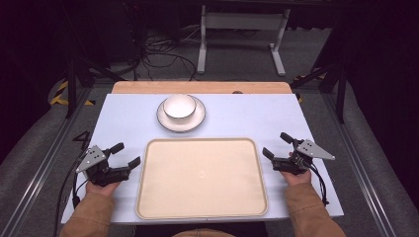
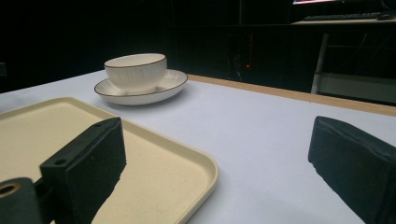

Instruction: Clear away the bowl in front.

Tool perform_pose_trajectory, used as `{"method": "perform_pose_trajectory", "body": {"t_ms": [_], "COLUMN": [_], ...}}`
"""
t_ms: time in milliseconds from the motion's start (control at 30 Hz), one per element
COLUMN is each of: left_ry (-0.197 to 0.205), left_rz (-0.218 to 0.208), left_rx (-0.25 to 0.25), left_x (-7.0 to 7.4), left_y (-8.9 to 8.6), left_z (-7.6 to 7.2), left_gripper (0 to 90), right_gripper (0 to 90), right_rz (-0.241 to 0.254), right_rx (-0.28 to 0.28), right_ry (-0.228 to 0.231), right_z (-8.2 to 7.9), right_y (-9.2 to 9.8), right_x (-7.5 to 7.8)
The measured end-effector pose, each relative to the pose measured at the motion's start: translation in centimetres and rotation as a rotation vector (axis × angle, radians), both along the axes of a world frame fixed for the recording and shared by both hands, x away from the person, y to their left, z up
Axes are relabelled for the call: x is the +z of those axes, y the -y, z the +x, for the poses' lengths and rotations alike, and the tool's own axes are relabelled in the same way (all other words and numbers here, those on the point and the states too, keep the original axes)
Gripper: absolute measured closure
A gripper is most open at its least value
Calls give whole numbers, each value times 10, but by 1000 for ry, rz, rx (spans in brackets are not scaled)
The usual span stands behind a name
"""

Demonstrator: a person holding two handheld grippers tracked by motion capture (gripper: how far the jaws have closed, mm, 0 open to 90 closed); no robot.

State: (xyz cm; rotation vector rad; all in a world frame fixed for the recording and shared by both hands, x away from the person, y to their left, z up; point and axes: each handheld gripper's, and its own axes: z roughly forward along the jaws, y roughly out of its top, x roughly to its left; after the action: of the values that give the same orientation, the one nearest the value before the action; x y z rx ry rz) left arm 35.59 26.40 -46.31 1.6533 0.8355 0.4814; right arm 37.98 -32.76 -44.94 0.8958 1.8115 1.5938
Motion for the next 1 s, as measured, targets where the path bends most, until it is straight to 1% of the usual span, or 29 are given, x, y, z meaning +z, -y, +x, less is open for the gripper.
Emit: {"method": "perform_pose_trajectory", "body": {"t_ms": [267, 300, 467, 533, 600, 633, 733, 767, 800, 900, 933, 1000], "left_ry": [5, 6, 16, 24, 21, 18, -10, -10, -9, 12, 12, 32], "left_rz": [-17, -13, -29, -3, 3, -2, -8, -8, -10, -9, -9, -12], "left_rx": [2, -1, 9, 6, 1, 2, -7, -7, -13, -19, -19, -21], "left_x": [2, 3, 10, 17, 23, 25, 32, 32, 35, 42, 42, 50], "left_y": [0, -1, -1, -1, 0, 1, 2, 2, 3, 4, 4, 4], "left_z": [0, 1, 4, 7, 8, 9, 13, 13, 14, 16, 16, 18], "left_gripper": [130, 130, 127, 126, 120, 114, 94, 89, 89, 93, 94, 95], "right_gripper": [45, 46, 48, 48, 48, 48, 46, 46, 45, 45, 45, 45], "right_rz": [10, 11, 4, 6, 5, 8, 12, 14, 16, 17, 17, 19], "right_rx": [4, 6, 7, 5, 4, 4, 0, -1, -1, -1, -1, -1], "right_ry": [1, 2, 2, -1, -3, -5, -13, -14, -15, -19, -19, -21], "right_z": [0, -1, -1, -1, 0, 0, 0, 1, 1, 1, 1, 1], "right_y": [0, 0, -1, -1, -1, -1, -1, -1, 0, 0, 0, 0], "right_x": [1, 1, 1, 1, 1, 1, 0, 0, 0, 0, 0, 0]}}
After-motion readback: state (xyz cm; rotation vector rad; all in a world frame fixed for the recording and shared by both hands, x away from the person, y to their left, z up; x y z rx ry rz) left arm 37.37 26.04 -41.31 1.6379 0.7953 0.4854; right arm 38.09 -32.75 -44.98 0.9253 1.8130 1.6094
